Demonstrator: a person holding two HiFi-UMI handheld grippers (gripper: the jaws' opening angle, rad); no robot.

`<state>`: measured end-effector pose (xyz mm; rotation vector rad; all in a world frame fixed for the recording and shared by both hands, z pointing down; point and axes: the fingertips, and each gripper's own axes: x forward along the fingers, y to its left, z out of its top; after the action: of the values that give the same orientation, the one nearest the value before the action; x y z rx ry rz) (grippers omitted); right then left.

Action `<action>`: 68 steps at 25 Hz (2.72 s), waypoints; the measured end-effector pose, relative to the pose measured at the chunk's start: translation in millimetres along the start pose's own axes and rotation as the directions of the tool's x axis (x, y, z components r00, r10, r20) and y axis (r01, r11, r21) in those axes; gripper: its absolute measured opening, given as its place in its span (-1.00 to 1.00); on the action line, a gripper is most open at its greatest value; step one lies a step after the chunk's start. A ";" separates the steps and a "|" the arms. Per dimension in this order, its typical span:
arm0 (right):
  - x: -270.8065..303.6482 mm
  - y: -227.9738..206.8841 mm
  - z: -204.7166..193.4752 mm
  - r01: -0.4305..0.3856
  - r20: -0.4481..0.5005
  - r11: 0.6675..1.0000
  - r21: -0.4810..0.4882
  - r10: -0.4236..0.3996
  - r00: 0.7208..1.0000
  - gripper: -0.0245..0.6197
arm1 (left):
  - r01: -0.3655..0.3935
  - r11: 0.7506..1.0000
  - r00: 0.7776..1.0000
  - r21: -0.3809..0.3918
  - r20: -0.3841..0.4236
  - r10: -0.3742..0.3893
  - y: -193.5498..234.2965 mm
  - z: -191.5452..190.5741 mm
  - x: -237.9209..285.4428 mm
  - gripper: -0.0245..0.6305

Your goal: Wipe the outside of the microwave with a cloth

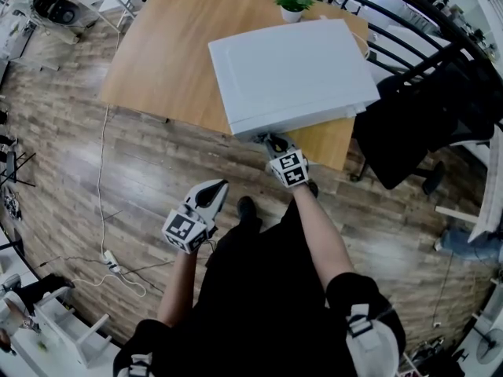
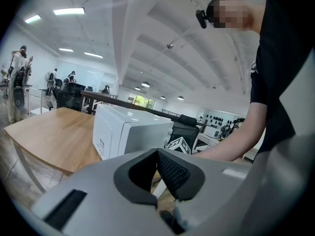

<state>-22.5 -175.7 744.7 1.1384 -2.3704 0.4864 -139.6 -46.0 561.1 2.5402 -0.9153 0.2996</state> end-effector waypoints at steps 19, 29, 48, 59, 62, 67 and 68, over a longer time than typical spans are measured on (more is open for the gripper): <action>-38.9 -92.4 -20.7 0.071 -0.025 0.996 0.048 -0.069 0.997 -0.86 | -0.002 1.000 1.000 0.022 0.013 0.002 -20.4 19.4 49.3 -0.92; -64.4 -147.4 -31.4 0.148 -0.017 0.983 0.105 -0.147 0.989 -0.86 | -0.002 1.000 1.000 0.017 0.002 0.002 -31.9 23.9 70.9 -0.92; -92.5 -233.2 -61.9 0.234 -0.050 0.963 0.132 -0.229 0.972 -0.86 | -0.034 0.999 0.999 -0.001 -0.008 0.034 -51.8 16.8 92.8 -0.92; -81.0 -245.9 -86.0 0.230 -0.108 0.969 0.094 -0.220 0.970 -0.86 | -0.063 0.998 0.997 -0.021 -0.034 0.062 -52.5 2.5 82.3 -0.92; -78.3 -246.8 -89.7 0.232 -0.113 0.968 0.094 -0.221 0.969 -0.86 | -0.070 0.997 0.997 -0.025 -0.037 0.069 -52.4 -0.3 79.1 -0.92; -74.5 -245.4 -92.7 0.231 -0.120 0.968 0.102 -0.218 0.968 -0.86 | -0.073 0.997 0.996 -0.035 -0.048 0.072 -55.6 -8.1 76.2 -0.92; -73.9 -245.6 -92.5 0.233 -0.120 0.967 0.100 -0.221 0.968 -0.86 | -0.073 0.997 0.996 -0.037 -0.051 0.071 -56.1 -9.5 75.3 -0.92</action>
<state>237.1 -229.0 809.0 1.3794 -2.1093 0.5924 -46.6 -44.6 577.2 2.4576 -0.9853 0.3616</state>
